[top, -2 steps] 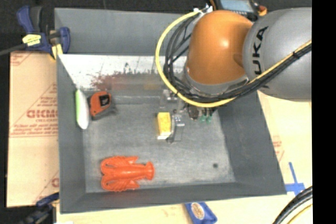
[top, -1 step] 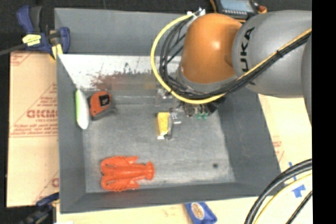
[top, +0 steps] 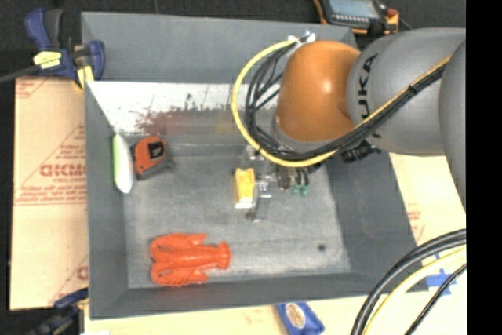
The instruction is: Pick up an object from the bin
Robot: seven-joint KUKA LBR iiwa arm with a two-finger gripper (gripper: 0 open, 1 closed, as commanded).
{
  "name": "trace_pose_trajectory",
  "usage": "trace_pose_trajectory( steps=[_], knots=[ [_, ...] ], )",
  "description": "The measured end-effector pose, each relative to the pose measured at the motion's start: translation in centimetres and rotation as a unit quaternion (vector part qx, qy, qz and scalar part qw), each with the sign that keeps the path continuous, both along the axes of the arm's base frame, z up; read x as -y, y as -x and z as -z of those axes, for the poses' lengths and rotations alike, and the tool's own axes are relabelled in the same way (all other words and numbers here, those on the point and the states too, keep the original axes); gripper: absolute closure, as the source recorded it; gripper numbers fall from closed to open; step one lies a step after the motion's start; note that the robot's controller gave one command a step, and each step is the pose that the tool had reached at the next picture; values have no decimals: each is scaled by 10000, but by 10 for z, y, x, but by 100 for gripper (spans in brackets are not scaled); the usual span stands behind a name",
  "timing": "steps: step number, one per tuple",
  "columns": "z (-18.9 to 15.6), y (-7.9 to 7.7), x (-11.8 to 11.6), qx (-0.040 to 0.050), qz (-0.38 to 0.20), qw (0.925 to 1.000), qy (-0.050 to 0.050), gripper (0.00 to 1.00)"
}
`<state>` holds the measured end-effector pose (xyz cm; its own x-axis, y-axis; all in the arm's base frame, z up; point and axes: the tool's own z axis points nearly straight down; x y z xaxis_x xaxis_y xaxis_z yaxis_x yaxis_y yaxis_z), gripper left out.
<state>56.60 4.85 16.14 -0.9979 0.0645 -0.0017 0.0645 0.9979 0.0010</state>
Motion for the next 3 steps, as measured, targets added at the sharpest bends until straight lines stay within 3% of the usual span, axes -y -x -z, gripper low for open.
trace_pose_trajectory(
  steps=[1,2,3],
  knots=[
    [14,-20,4,13,723,9974,0,0],
    [36,-33,19,9,-148,9999,7,0],
    [63,-41,30,5,634,9980,-1,0]
  ],
)
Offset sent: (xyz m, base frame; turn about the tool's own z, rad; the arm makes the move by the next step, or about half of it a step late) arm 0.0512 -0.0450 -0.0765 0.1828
